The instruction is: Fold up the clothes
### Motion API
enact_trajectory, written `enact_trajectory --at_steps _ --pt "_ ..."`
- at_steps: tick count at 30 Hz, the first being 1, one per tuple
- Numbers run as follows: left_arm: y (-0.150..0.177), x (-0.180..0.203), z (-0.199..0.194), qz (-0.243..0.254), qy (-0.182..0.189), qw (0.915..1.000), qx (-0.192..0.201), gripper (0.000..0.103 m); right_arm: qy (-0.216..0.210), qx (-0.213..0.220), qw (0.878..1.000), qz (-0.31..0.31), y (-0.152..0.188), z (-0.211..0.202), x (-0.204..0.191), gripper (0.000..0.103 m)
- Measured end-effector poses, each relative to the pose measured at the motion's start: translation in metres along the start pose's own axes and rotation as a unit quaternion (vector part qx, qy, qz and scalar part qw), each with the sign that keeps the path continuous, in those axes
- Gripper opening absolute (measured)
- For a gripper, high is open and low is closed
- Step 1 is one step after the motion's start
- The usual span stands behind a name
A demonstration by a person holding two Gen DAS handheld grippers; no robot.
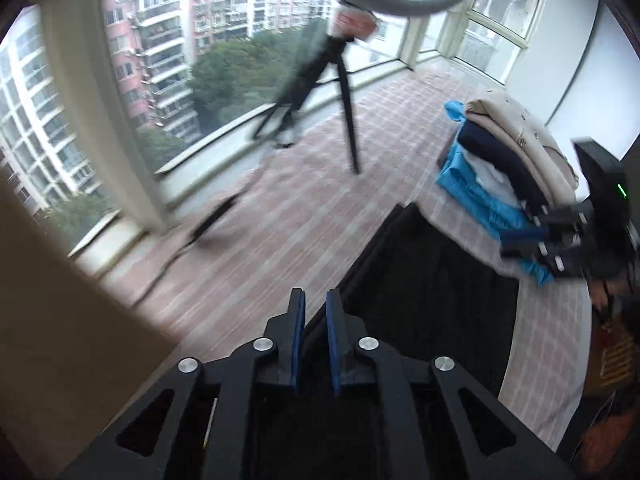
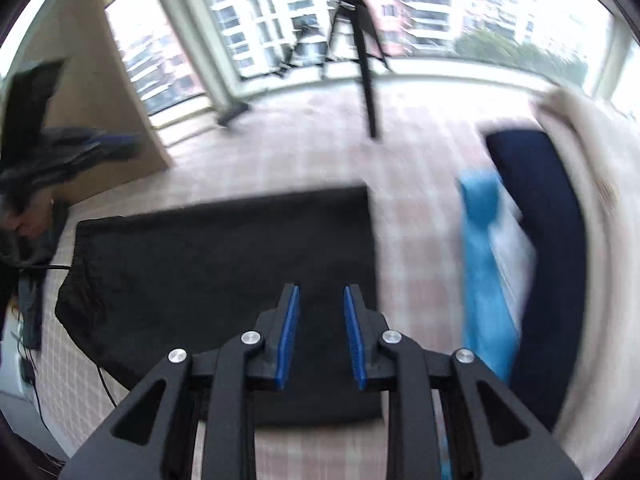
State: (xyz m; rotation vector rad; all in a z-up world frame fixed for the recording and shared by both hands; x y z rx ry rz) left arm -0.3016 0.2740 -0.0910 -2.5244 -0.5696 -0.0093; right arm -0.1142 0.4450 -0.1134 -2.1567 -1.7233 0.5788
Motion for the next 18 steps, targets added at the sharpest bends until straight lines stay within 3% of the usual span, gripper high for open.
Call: enact_trajectory --at_steps 4,10,13,18 --pt "0.068 -0.062 -0.043 -0.064 -0.08 0.9945 -0.021 0.02 -0.01 -0.018 0.999 -0.034 -0.021 0.047 -0.018 0.023" --pt "0.16 -0.118 -0.036 -0.165 -0.111 0.9763 -0.084 0.02 0.002 -0.075 0.995 -0.072 -0.032 0.111 -0.036 0.023" --pt "0.165 -0.114 -0.026 -0.179 -0.088 0.9771 -0.074 0.02 0.022 -0.071 0.994 -0.085 -0.038 0.12 -0.037 0.023" --pt "0.15 -0.097 0.002 -0.128 -0.085 0.9857 -0.069 0.023 0.037 -0.052 0.994 -0.094 -0.06 0.137 -0.039 0.024"
Point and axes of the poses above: each gripper's, at about its wrist camera, not at the fingertips, and z roughly the way its jaws point, x to its right, y to its underside, the point moved 3 cm from there along z, roughly the way its jaws point, and after that the axes turned 5 degrees about -z, right-handed, at the moved point
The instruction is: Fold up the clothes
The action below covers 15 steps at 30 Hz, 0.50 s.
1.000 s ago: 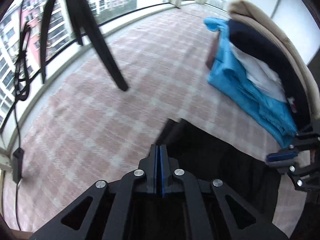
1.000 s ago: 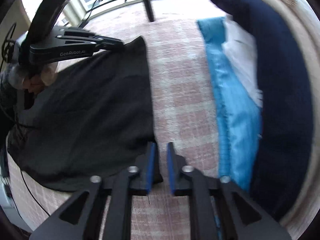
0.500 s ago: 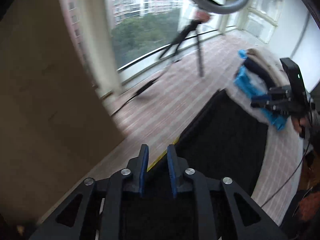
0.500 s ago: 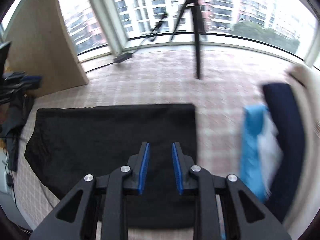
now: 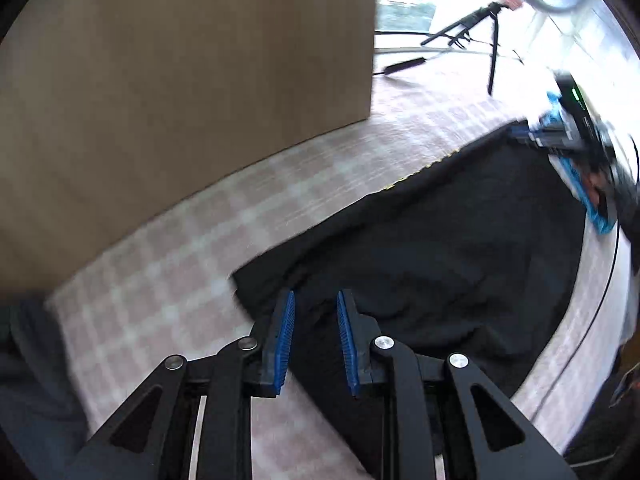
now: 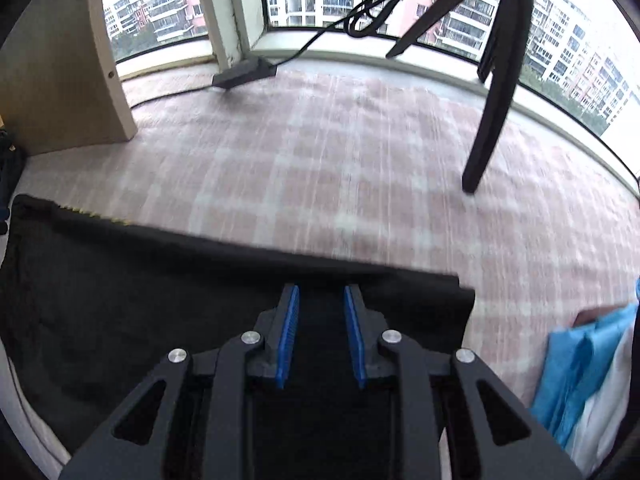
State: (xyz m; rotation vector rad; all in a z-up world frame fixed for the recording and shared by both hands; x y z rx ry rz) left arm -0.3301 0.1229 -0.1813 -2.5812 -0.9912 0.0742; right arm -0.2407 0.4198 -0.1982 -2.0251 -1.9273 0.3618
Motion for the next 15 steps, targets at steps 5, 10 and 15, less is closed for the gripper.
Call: enact_trajectory --at_steps 5,10,15 --pt "-0.009 -0.001 0.001 -0.012 -0.005 0.9999 -0.005 0.022 -0.046 0.015 0.998 0.046 0.003 -0.031 0.011 0.023" --pt "-0.002 0.034 -0.054 0.01 0.006 0.9991 0.042 0.022 -0.077 0.071 0.989 0.108 0.056 -0.126 0.037 0.024" --pt "0.005 0.136 -0.077 0.085 0.043 0.993 0.07 0.023 -0.07 0.107 0.982 0.141 0.108 -0.2 0.048 0.029"
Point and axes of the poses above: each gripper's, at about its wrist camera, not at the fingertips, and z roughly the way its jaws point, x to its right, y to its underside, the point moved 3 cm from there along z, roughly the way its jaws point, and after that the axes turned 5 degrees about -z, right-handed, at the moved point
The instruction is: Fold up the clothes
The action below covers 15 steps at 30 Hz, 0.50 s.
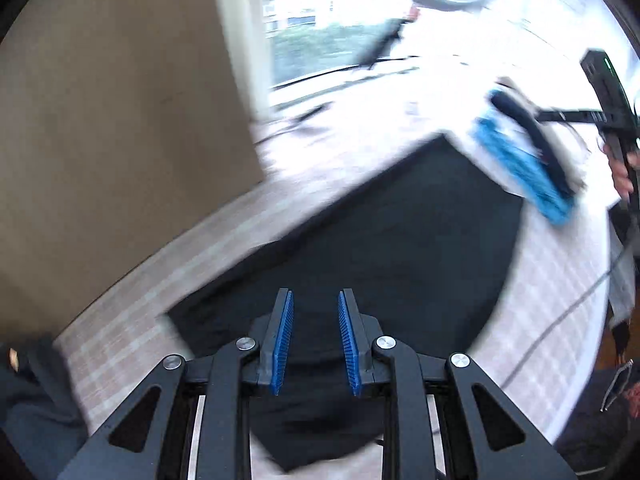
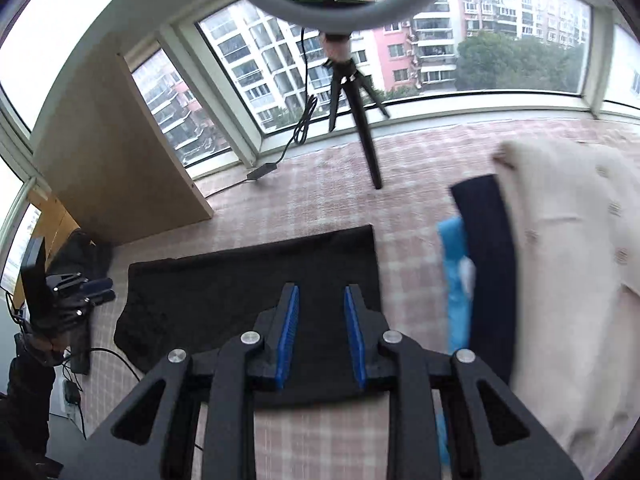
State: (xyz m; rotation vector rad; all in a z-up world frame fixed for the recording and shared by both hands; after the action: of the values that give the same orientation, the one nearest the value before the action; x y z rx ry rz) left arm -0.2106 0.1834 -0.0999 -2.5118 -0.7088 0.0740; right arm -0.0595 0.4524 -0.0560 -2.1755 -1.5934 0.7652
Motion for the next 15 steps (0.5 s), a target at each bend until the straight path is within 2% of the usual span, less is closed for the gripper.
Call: enact_trajectory --at_steps 3,7,10,12,15 --pt "-0.007 0.071 0.018 0.028 0.036 0.999 -0.004 0.031 0.01 0.027 1.0 0.004 0.017 -0.036 0.005 0.042" --pt "-0.014 0.169 0.055 0.058 0.066 0.9955 -0.036 0.031 -0.009 0.05 0.999 0.008 0.034 -0.058 0.019 0.042" --pt "-0.025 0.232 0.091 0.107 0.044 0.992 -0.05 0.031 -0.053 0.046 0.998 0.001 0.046 -0.067 0.035 0.042" --pt "-0.034 0.26 0.112 0.125 0.028 0.9904 -0.053 0.031 -0.072 0.033 0.997 -0.003 0.054 -0.069 0.049 0.042" --pt "-0.046 0.277 0.141 0.115 0.01 0.9911 -0.067 0.031 -0.09 0.012 0.996 -0.004 0.065 -0.073 0.071 0.042"
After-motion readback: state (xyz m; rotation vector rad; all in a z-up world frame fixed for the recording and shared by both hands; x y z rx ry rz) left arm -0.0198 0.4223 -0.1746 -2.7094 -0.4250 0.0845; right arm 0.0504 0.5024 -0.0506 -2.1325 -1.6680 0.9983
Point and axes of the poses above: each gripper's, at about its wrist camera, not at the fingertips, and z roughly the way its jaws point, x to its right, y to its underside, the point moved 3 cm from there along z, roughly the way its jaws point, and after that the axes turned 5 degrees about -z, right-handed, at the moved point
